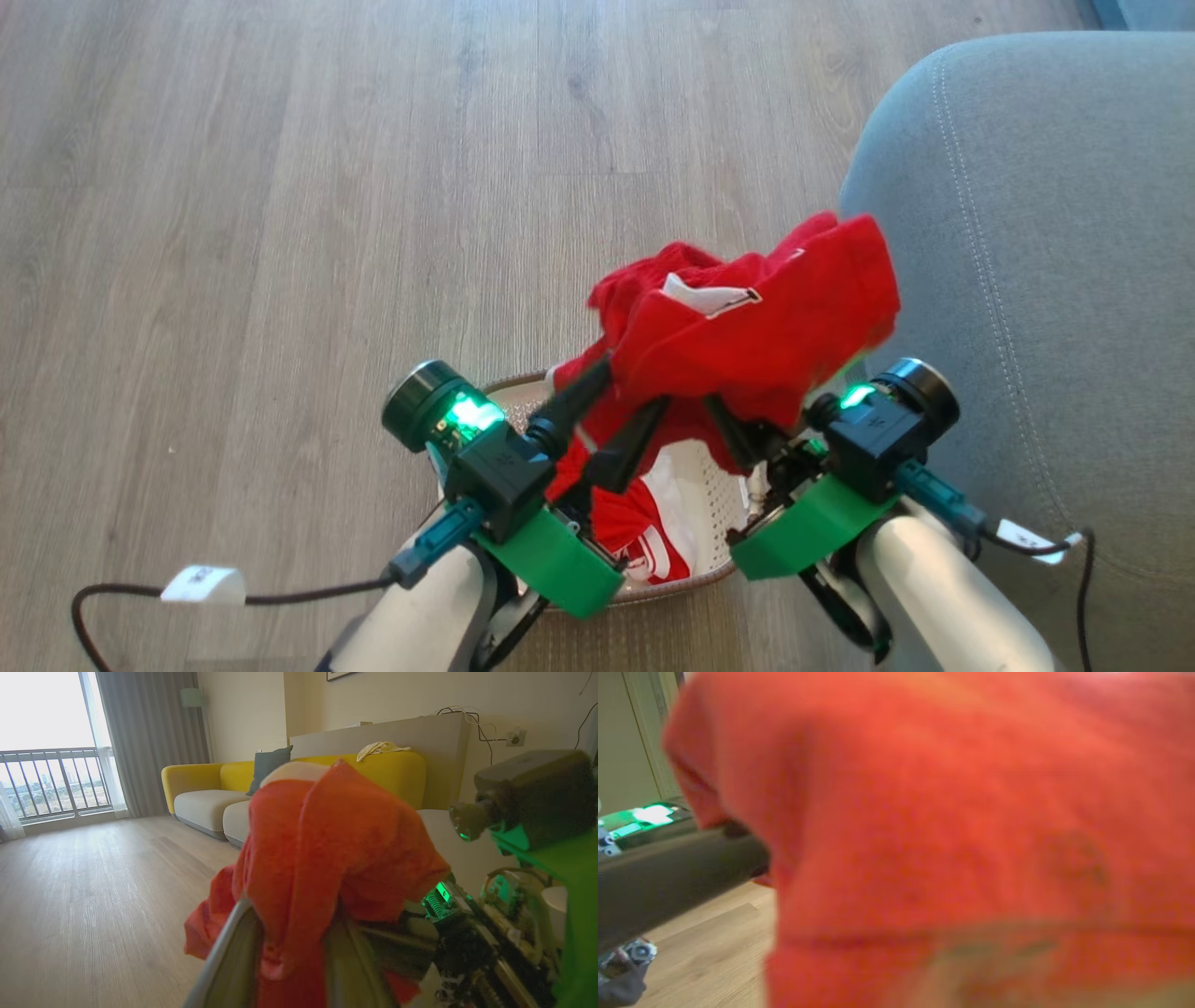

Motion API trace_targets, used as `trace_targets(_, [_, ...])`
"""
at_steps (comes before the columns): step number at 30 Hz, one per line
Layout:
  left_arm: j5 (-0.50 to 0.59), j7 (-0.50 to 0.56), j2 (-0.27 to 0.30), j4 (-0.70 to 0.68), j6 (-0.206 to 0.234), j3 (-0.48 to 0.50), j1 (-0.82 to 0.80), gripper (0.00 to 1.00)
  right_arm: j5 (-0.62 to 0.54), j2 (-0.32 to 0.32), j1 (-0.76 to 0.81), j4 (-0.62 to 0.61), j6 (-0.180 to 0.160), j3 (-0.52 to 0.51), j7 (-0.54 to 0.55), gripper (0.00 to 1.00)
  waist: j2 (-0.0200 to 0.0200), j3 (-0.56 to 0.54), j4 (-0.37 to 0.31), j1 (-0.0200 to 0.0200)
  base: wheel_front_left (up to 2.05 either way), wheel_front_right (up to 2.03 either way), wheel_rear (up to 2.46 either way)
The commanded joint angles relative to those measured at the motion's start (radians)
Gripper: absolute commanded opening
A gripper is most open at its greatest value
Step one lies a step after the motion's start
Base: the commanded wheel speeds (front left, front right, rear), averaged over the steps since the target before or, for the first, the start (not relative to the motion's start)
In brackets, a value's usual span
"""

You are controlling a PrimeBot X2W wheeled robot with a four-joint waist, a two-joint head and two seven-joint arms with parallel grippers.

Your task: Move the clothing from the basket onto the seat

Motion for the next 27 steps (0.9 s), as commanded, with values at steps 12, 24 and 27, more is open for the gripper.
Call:
trace_targets(12, [-0.005, -0.005, 0.002, -0.004, 0.000, 0.079, -0.014, 1.00, -0.043, 0.011, -0.008, -0.091, 0.000, -0.062, -0.009, 0.00, 0.0000, -0.022, -0.004, 0.0000, 0.00, 0.00, 0.00])
trace_targets(24, [0.036, -0.005, 0.002, 0.043, 0.003, 0.134, 0.024, 1.00, -0.117, -0.010, 0.013, -0.128, 0.000, -0.179, -0.009, 0.00, 0.0000, -0.040, -0.005, 0.0000, 0.00, 0.00, 0.00])
trace_targets(27, [0.043, -0.005, 0.002, 0.059, 0.003, 0.145, 0.036, 1.00, -0.131, -0.016, 0.022, -0.137, 0.000, -0.211, -0.009, 0.00, 0.0000, -0.041, -0.006, 0.0000, 0.00, 0.00, 0.00])
